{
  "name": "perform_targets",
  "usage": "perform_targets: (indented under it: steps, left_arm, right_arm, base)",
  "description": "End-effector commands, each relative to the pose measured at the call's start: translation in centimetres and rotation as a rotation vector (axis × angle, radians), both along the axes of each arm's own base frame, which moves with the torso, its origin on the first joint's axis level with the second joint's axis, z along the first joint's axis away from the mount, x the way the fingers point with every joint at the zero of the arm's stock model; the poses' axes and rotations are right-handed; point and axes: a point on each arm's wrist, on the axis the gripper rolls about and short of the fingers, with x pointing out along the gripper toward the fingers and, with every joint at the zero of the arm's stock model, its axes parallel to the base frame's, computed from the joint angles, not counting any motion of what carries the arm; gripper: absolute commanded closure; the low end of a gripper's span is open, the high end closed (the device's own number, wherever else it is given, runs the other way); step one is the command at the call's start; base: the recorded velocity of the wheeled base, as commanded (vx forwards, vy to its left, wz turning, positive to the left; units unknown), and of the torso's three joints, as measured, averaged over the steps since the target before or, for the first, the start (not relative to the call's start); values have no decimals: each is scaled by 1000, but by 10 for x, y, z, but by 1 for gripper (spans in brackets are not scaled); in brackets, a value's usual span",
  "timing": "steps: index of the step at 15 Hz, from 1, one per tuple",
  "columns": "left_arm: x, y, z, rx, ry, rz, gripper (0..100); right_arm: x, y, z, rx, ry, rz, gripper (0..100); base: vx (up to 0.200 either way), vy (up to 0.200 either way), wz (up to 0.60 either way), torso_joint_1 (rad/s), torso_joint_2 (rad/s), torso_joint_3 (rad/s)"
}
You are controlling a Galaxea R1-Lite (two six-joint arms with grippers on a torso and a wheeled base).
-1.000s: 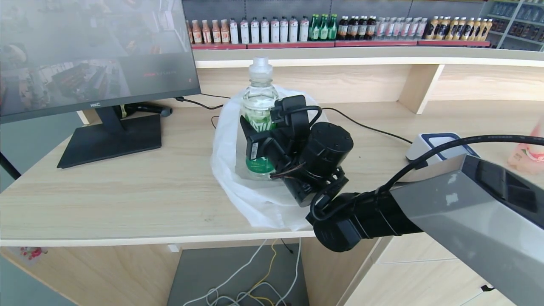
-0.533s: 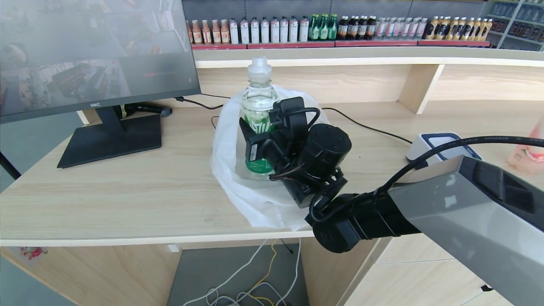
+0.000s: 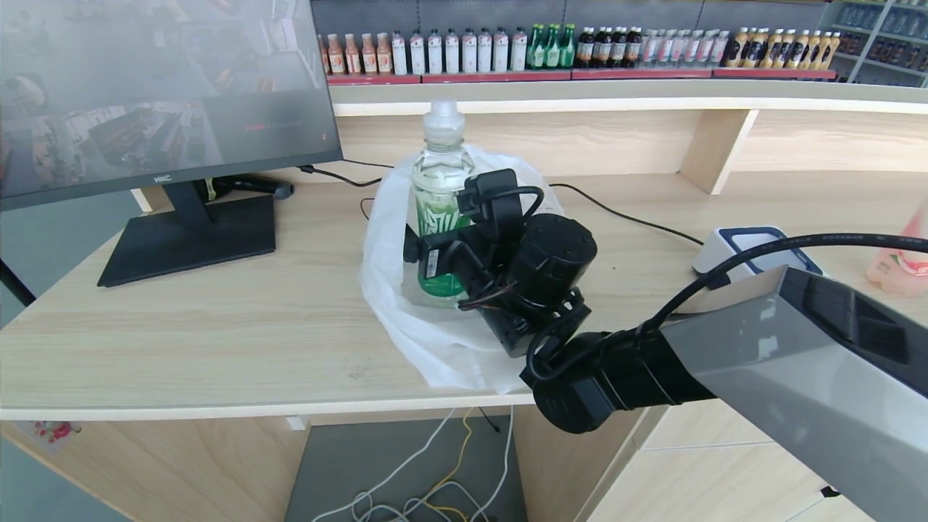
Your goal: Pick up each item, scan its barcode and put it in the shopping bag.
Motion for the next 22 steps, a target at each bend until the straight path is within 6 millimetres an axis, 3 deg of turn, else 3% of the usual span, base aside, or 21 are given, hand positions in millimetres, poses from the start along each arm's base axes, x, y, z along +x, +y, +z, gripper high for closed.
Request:
perform_targets:
  steps: [1,10,15,19,22]
  left_arm:
    - [0,0,0,0,0,0,0]
    - [0,0,0,0,0,2,0]
    - [0,0,0,0,0,2,0]
    - [0,0,0,-3,0,2,0]
    - [0,0,0,-2,0,2,0]
  right_arm:
    - [-2,-1,6,14,-8,5,0]
    - [-9,-6,20,33,-27,1,0]
    - [-25,-20,19,3,0,4,0]
    - [-46,-25,41,19,-26,-4,0]
    - [-67,-48,53,12,-18,-6,0]
  base:
    - [0,0,0,0,0,0]
    - [0,0,0,0,0,0]
    - [0,0,0,0,0,0]
    - [0,0,0,0,0,0]
    - [0,0,0,0,0,0]
